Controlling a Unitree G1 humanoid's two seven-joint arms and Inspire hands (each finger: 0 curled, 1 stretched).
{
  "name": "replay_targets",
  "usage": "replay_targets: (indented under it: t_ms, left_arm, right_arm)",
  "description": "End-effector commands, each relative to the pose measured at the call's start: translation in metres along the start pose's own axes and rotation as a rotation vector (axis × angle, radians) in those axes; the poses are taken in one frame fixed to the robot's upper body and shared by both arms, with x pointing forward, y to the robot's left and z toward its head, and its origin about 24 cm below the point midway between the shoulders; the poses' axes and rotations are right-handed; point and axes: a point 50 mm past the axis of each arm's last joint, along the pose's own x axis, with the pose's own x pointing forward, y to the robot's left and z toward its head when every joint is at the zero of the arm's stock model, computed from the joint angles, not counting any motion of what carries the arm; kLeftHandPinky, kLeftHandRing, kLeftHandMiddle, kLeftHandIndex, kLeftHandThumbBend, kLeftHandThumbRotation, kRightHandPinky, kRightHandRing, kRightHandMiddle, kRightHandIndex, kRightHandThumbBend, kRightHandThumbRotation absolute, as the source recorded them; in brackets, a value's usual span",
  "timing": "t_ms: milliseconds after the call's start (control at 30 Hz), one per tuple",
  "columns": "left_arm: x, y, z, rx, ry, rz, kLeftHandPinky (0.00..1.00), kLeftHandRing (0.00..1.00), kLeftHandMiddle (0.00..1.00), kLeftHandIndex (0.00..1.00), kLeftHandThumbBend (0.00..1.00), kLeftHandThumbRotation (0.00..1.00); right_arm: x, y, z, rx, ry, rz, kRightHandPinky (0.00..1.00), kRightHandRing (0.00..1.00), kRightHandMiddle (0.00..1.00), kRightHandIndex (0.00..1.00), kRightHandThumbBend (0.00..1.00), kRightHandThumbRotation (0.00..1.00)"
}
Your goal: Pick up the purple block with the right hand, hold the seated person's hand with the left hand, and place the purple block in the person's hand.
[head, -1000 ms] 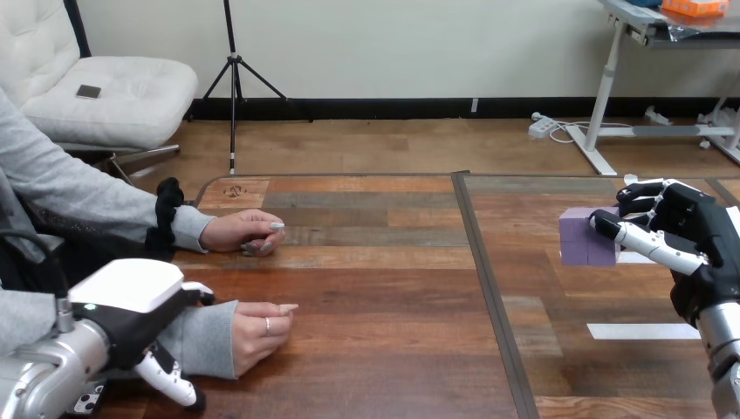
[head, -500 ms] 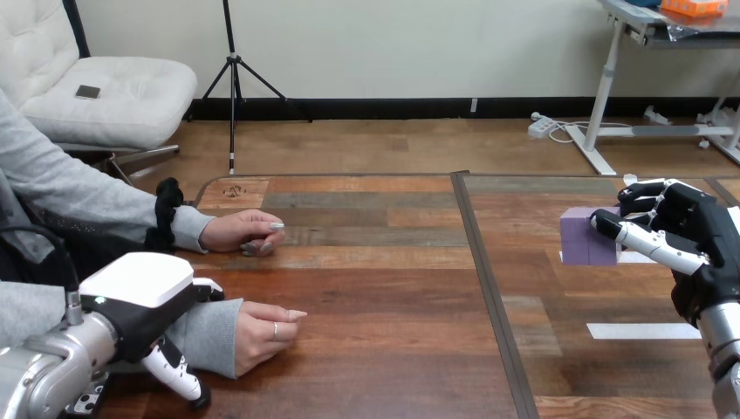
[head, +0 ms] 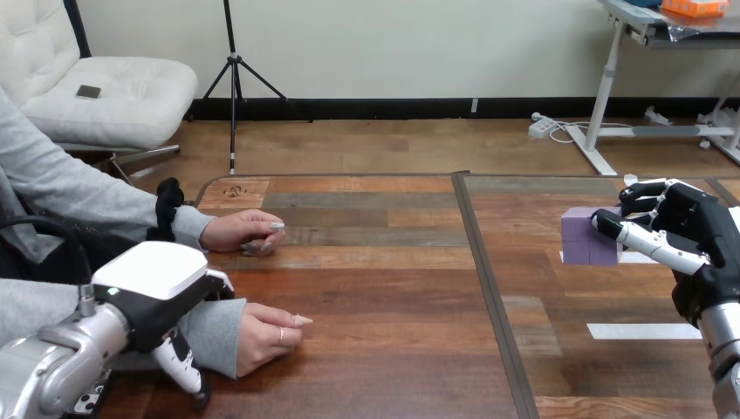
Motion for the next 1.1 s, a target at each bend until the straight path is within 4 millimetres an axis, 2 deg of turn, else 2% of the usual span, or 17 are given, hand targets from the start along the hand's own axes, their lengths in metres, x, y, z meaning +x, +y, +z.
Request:
replay_targets:
  t_ms: [0,367,600,800,1067]
  left_arm:
    - [0.008,0.006,-0.003,0.059,0.020,0.021,0.63,0.69,0.71,0.70,0.99,0.09]
    - [0.014,0.001,-0.002,0.084,0.031,0.015,0.47,0.56,0.60,0.61,0.95,0.01]
    - [0.019,-0.002,-0.001,0.076,0.034,0.025,0.40,0.48,0.53,0.55,0.92,0.00]
    - [0.022,-0.005,-0.001,0.051,0.042,0.048,0.31,0.38,0.43,0.45,0.91,0.00]
    - [0.025,-0.008,-0.002,0.058,0.051,0.048,0.25,0.32,0.37,0.38,0.91,0.00]
  right_arm:
    - [0.015,0.003,0.024,0.021,-0.113,-0.009,0.31,0.35,0.40,0.43,0.87,0.00]
    - [0.015,0.002,0.025,0.019,-0.112,-0.014,0.31,0.35,0.40,0.43,0.88,0.00]
    - [0.014,0.001,0.025,0.042,-0.118,-0.008,0.31,0.35,0.40,0.43,0.88,0.00]
    - [0.014,0.001,0.025,0.052,-0.120,-0.009,0.31,0.35,0.40,0.43,0.88,0.00]
    - [0.014,0.001,0.025,0.046,-0.119,-0.012,0.31,0.35,0.40,0.43,0.87,0.00]
